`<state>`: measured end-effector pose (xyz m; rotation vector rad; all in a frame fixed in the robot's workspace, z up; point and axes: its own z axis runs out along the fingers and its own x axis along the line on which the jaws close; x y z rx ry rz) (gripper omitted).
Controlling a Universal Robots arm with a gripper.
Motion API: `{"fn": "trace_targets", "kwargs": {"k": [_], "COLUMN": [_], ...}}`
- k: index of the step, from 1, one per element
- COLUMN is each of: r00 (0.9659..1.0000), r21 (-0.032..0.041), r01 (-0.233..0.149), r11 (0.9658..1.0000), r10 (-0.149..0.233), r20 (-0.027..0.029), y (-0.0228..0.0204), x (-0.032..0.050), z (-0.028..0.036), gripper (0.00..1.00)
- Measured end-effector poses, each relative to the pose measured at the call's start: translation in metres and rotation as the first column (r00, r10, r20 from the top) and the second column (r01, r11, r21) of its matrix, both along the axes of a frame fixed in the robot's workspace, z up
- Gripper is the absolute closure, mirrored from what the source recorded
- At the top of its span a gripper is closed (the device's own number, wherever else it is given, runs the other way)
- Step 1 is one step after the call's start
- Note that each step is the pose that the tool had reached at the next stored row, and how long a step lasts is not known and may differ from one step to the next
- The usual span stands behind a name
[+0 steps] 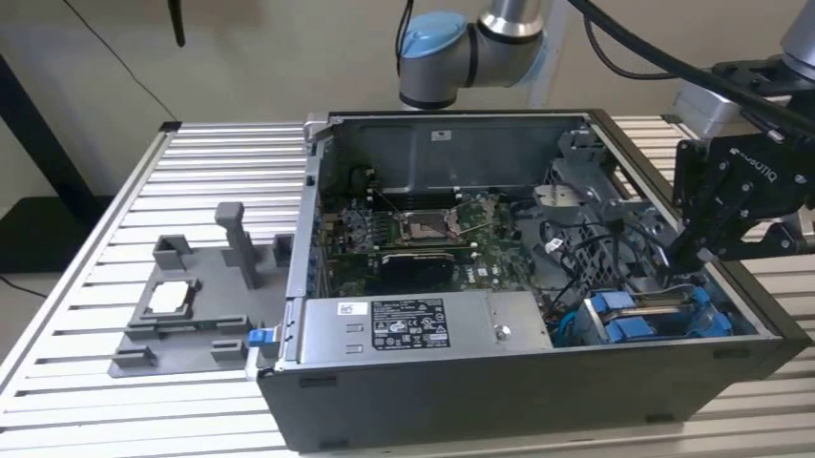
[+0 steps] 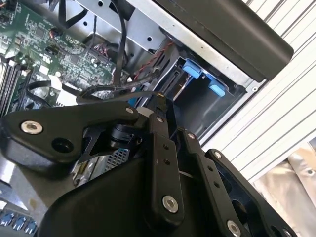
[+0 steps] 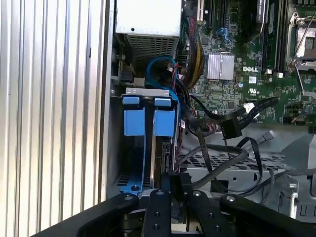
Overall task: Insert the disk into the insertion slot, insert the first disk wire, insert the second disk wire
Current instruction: 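Insert the first disk wire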
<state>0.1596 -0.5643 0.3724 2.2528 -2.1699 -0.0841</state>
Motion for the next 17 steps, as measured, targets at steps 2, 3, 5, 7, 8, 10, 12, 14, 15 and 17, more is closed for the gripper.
{"fn": "trace_targets", "kwargs": {"k": [2,3,5,7,8,10,12,14,15,17], "r00": [0.9998,0.9996,0.9993,0.9993,0.9993,0.9993,0.9993,0.9993,0.9993,0.9992], "r21": [-0.0007,-0.0007,-0.0005,0.0004,0.0014,0.0036,0.0066,0.0084,0.0085,0.0086], "r01": [0.000,0.000,0.000,0.000,0.000,0.000,0.001,0.001,0.000,0.000], "r11": [1.0000,1.0000,1.0000,1.0000,1.0000,1.0000,1.0000,1.0000,1.0000,1.0000], "r10": [0.000,0.000,0.000,0.000,0.000,0.000,0.000,0.000,0.000,0.000], "r20": [-0.0212,-0.0289,-0.0364,-0.0372,-0.0374,-0.0376,-0.0377,-0.0377,-0.0379,-0.0395], "y": [0.0000,0.0000,0.0001,0.0000,0.0000,0.0000,-0.0001,-0.0002,-0.0003,-0.0009], "x": [0.0045,0.0063,0.0083,0.0086,0.0087,0.0091,0.0092,0.0093,0.0097,0.0104], "z": [-0.0003,-0.0005,-0.0013,-0.0027,-0.0035,-0.0052,-0.0069,-0.0090,-0.0102,-0.0126], "gripper": [0.81,0.81,0.81,0.81,0.81,0.81,0.81,0.81,0.81,0.81]}}
